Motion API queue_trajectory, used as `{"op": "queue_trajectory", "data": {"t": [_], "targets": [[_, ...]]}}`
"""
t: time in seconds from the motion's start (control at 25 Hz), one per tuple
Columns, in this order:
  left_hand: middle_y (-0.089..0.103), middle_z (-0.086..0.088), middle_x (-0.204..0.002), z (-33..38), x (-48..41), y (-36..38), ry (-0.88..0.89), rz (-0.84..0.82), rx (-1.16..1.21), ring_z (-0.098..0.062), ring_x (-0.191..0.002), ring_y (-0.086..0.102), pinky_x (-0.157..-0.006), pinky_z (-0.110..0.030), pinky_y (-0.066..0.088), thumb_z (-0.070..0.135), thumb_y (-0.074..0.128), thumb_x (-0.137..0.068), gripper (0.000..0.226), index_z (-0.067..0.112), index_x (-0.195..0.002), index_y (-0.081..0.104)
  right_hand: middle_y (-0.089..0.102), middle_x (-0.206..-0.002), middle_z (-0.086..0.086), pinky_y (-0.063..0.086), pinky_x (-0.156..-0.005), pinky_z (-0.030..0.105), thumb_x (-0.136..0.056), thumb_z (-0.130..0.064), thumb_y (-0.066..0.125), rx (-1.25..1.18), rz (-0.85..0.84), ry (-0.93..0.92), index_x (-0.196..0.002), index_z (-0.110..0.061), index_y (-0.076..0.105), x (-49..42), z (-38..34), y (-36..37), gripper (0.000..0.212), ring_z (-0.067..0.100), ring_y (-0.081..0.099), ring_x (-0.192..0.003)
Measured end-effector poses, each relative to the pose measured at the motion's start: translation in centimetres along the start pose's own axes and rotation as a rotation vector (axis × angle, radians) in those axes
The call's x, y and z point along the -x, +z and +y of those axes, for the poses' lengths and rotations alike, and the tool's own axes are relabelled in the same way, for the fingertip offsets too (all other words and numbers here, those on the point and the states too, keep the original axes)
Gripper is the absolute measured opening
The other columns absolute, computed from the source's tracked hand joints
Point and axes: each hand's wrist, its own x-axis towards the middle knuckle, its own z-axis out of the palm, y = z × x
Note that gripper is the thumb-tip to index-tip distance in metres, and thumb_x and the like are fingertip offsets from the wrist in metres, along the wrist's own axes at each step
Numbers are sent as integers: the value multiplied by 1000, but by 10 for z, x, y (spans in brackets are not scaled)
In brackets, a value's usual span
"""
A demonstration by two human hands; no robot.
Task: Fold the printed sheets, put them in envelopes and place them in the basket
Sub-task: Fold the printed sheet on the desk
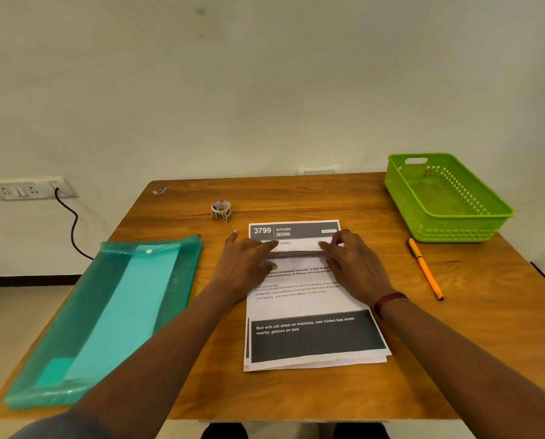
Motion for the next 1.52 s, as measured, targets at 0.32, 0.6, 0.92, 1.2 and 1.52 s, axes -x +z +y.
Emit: {"op": "queue_trajectory", "data": {"t": [0.32,0.6,0.92,1.2,1.52], "targets": [[34,-9,-156,22,12,21,-7,-94,29,-23,-144,32,-119,-37,21,15,44,-97,54,13,-150,35,60,-133,11,53,-88,39,-92,-21,56,58,-191,59,-118,-15,69,10,-13,5,29,28,57,-123],[16,-16,-162,27,16,28,-34,-178,72,-26,-150,13,-123,-40,14,39,29,-102,62,6,-154,20,52,-141,11,48,-95,35,-93,-44,43,70,-273,93,-119,-15,64,15,-19,3,44,23,48,-132],[11,-10,-163,38,15,31,-46,-181,11,-25,-151,7,-123,-45,8,36,23,-104,57,11,-155,17,13,-162,6,10,-122,39,-102,-45,24,-51,-461,33,-152,-12,20,-1,-51,14,60,18,8,-149],[0,-12,-164,32,15,35,-144,-232,3,-24,-151,-1,-123,-42,5,44,19,-102,66,9,-156,2,-7,-162,5,2,-122,38,-91,-65,4,15,-542,17,-155,-17,1,6,-37,15,80,18,-8,-149],[6,-12,-164,31,14,36,-233,-190,47,-25,-151,3,-123,-41,5,45,21,-102,66,9,-156,7,-7,-162,6,-2,-119,37,-95,-65,11,44,-533,106,-155,-18,-1,13,-23,10,77,19,-7,-149]]}}
